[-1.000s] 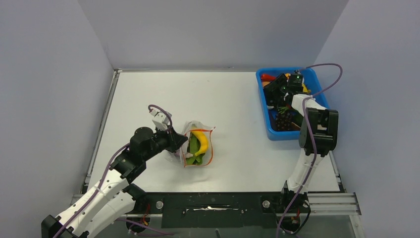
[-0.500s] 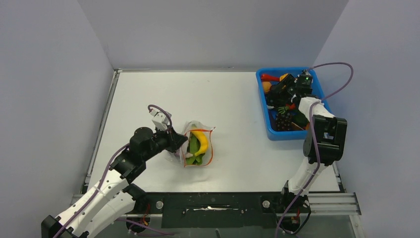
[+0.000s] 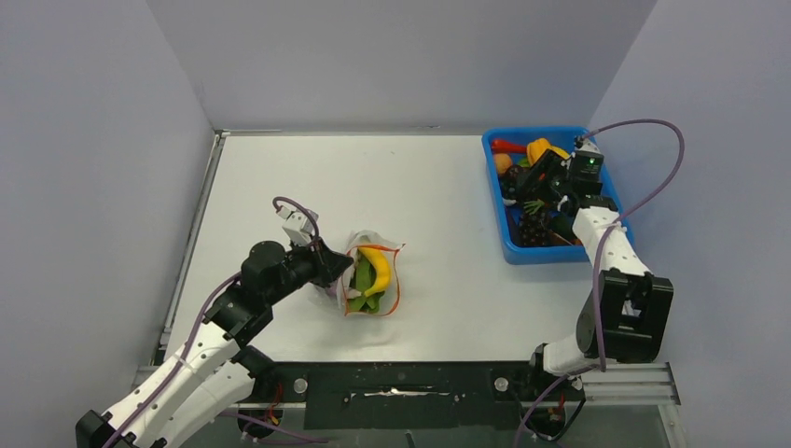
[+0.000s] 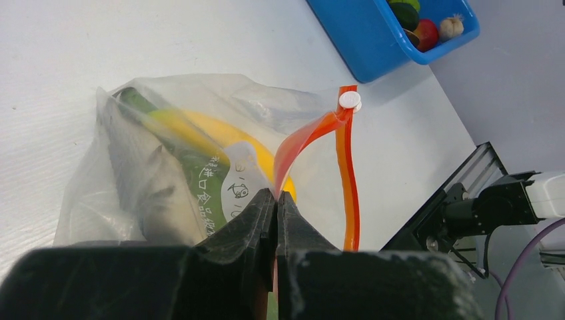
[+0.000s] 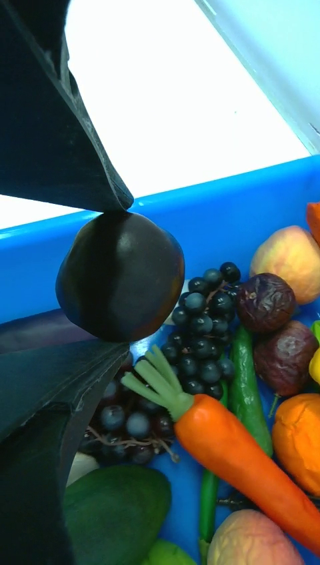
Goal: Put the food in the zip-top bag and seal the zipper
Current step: Pick up the fake fruit from the bin.
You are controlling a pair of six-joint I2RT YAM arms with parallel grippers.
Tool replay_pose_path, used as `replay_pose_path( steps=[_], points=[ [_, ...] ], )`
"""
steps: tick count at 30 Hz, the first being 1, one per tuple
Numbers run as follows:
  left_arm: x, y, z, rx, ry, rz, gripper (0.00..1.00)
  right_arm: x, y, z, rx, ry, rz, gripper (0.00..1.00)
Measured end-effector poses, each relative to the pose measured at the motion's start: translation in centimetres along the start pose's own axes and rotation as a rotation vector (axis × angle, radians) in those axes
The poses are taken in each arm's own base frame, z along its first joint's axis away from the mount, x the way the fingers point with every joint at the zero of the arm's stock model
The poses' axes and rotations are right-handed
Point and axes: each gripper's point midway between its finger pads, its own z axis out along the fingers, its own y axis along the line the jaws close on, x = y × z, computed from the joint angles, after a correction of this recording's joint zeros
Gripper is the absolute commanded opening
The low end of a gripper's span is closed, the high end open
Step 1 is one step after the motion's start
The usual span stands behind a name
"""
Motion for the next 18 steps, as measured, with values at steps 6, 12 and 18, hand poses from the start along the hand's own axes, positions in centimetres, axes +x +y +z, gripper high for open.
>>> replay_pose_path(
  steps=[6,12,18],
  points=[
    [-0.2,-0.3,-0.2,0.005,-0.008,-0.028,0.00,0.9,1.0,-3.5,-0.022,0.000,-0.063,0.53],
    [-0.1,-0.2,0.2,-0.001,-0.002,-0.058,0.00,2.1,5.3,-7.1,-0.125,-0.012,-0.186,0.54],
    [-0.7,-0.4,0.6,-0.011,-0.014,-0.100,0.00,3.9,10.3,-11.0,-0.329,-0.029,-0.326,0.54]
  ],
)
